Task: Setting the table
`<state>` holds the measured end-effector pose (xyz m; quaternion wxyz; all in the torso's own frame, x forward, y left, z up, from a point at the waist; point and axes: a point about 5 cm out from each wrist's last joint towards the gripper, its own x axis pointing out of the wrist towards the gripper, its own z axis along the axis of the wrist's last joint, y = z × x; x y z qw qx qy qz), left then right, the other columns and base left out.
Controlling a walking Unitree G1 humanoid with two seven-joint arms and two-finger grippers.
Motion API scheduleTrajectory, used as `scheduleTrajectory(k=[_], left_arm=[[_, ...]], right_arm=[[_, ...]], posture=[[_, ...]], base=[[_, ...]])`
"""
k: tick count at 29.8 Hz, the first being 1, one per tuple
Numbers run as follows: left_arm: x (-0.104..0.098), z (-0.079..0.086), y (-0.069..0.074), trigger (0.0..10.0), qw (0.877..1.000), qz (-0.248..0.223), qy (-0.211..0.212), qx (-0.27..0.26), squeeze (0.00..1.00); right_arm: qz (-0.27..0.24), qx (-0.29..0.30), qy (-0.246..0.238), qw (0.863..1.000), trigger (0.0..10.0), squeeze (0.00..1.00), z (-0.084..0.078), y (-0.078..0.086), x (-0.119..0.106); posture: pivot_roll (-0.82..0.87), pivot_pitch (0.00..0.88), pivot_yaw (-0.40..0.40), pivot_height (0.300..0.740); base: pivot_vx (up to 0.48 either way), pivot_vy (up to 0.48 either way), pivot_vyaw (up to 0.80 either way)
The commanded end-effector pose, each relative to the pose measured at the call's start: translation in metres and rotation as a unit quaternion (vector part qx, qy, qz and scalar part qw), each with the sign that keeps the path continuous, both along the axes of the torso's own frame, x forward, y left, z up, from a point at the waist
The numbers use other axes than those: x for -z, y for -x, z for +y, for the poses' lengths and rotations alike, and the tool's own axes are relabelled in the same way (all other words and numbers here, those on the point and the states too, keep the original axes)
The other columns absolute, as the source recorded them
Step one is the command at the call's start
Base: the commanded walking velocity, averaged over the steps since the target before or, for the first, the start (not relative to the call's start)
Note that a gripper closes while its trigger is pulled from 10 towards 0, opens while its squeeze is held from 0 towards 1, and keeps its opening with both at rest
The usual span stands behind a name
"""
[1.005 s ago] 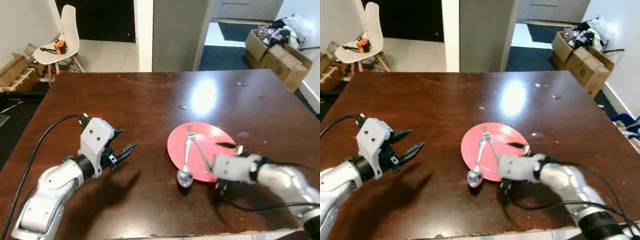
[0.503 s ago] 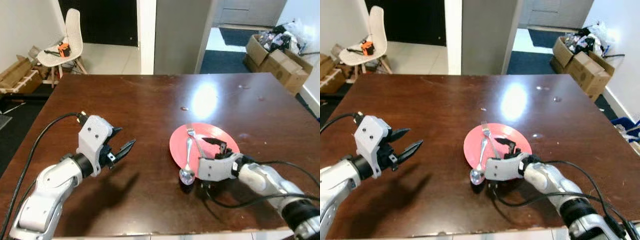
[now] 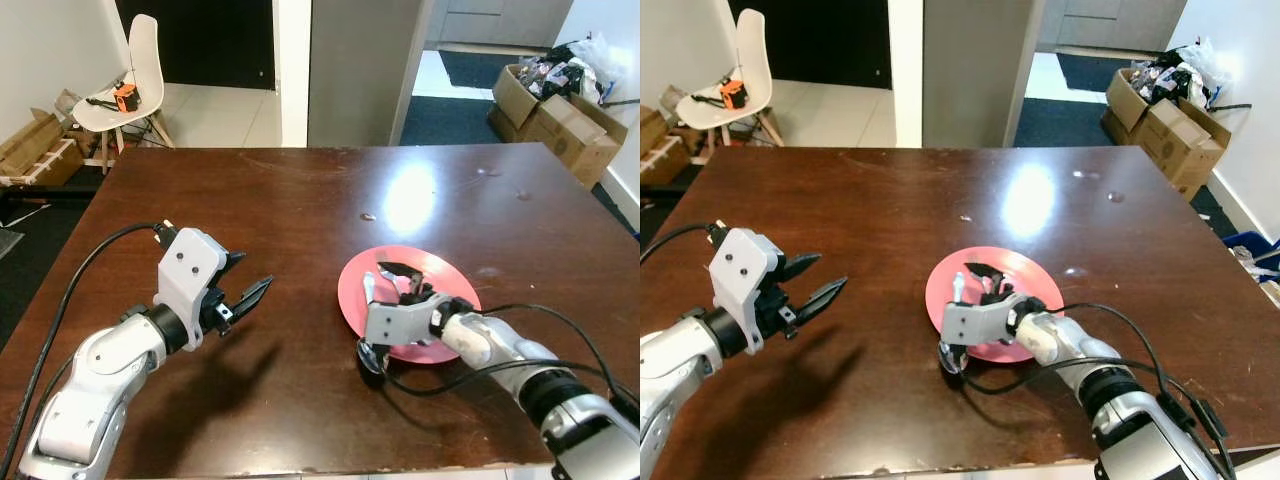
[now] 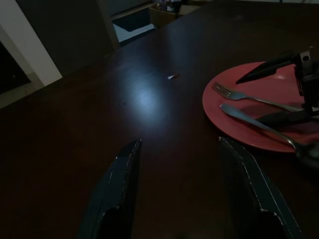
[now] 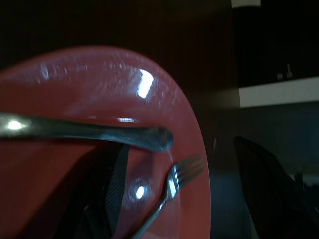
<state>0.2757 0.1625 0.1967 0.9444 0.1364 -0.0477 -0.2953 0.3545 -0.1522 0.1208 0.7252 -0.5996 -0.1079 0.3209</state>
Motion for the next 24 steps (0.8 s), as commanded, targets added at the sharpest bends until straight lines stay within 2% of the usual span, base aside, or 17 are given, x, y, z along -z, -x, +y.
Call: scheduleTrajectory(k=[1,4,5,6,7,8,9,16,21,24], left_arm=[[0.002,-0.002,0.004,10.0,1.0,0.005,-0.007,0.001,0.0],[0.002,-0.002,0.004,10.0,1.0,0.006,-0.006,-0.001,0.0],[0.002,-0.002,0.004,10.0,1.0,0.006,-0.006,-0.001,0.0],[0.002,-0.002,0.004,10.0,1.0,0.006,-0.006,-0.002,0.0],[0.002,-0.002,0.004,10.0,1.0,0.006,-0.006,-0.003,0.0],[0.002,-0.002,0.005,10.0,1.0,0.005,-0.005,-0.003,0.0],[0.002,-0.002,0.004,10.0,1.0,0.005,-0.005,-0.004,0.0],[0.002,-0.003,0.004,10.0,1.0,0.005,-0.003,-0.009,0.0],[0.002,-0.003,0.003,10.0,1.0,0.005,-0.003,-0.01,0.0],[0.001,-0.004,0.001,10.0,1.0,0.004,-0.002,-0.011,0.0]], right_arm=[[0.04,-0.022,0.031,0.998,10.0,0.0,0.005,0.009,0.019],[0.043,-0.042,0.044,0.997,10.0,0.0,0.012,0.01,0.022],[0.044,-0.048,0.051,0.997,9.3,0.0,0.014,0.011,0.024],[0.045,-0.05,0.056,0.996,9.3,0.0,0.015,0.011,0.025],[0.046,-0.053,0.061,0.996,1.7,0.0,0.015,0.011,0.027],[0.046,-0.054,0.064,0.995,1.7,0.0,0.016,0.011,0.028],[0.051,-0.055,0.068,0.995,0.0,0.0,0.016,0.012,0.031],[0.077,-0.055,0.082,0.992,0.0,0.0,0.01,0.017,0.04],[0.077,-0.043,0.062,0.994,0.0,0.0,0.007,0.015,0.036],[0.067,-0.023,0.034,0.997,0.0,0.0,0.003,0.011,0.03]], posture=[[0.12,0.075,0.088,0.74],[0.13,0.076,0.086,0.74],[0.13,0.076,0.083,0.74],[0.13,0.076,0.083,0.74],[0.13,0.076,0.081,0.74],[0.13,0.076,0.081,0.74],[0.13,0.076,0.079,0.74],[0.13,0.075,0.079,0.74],[0.12,0.072,0.082,0.74],[0.12,0.069,0.083,0.74]], base=[[0.0,0.0,0.0],[0.0,0.0,0.0],[0.0,0.0,0.0],[0.0,0.0,0.0],[0.0,0.0,0.0],[0.0,0.0,0.0],[0.0,0.0,0.0],[0.0,0.0,0.0],[0.0,0.0,0.0],[0.0,0.0,0.0]])
